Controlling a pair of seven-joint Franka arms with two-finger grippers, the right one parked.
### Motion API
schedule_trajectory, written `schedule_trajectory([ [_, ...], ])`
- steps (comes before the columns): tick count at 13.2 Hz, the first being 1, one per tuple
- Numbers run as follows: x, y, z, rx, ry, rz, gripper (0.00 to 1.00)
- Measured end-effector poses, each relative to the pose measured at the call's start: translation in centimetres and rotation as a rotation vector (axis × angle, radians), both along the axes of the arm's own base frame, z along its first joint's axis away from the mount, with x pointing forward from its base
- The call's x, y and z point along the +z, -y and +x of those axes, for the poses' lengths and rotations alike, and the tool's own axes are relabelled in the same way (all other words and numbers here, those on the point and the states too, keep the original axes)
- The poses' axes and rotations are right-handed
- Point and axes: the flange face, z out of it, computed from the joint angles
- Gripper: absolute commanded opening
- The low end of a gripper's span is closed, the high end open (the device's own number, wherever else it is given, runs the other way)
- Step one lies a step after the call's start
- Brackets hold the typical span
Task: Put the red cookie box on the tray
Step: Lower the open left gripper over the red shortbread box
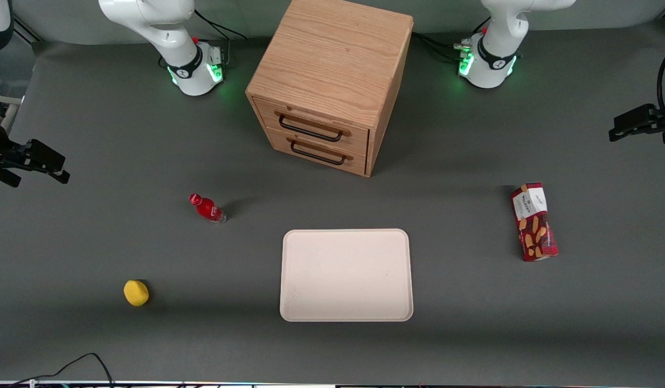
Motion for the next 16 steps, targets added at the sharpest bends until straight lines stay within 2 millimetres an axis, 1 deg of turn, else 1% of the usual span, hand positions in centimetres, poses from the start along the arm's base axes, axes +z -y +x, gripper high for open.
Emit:
schedule_trajectory([
  [6, -0.9, 0.1, -0.1, 0.002, -0.047, 0.002, 1.0],
  [7, -1.8, -0.1, 0.2, 0.004, -0.06, 0.006, 1.0],
  [8, -3.6, -0.3, 0.8, 0.007, -0.068, 0.011, 1.0],
  [9, -6.2, -0.4, 1.7, 0.008, -0.067, 0.016, 1.0],
  [10, -9.8, -0.5, 2.7, 0.008, -0.062, 0.019, 1.0],
  [12, -18.2, -0.6, 3.7, 0.005, -0.063, 0.024, 1.0],
  [14, -26.0, -0.7, 3.6, -0.009, -0.044, 0.029, 1.0],
  [16, -32.4, -0.8, 2.8, -0.032, -0.003, 0.034, 1.0],
])
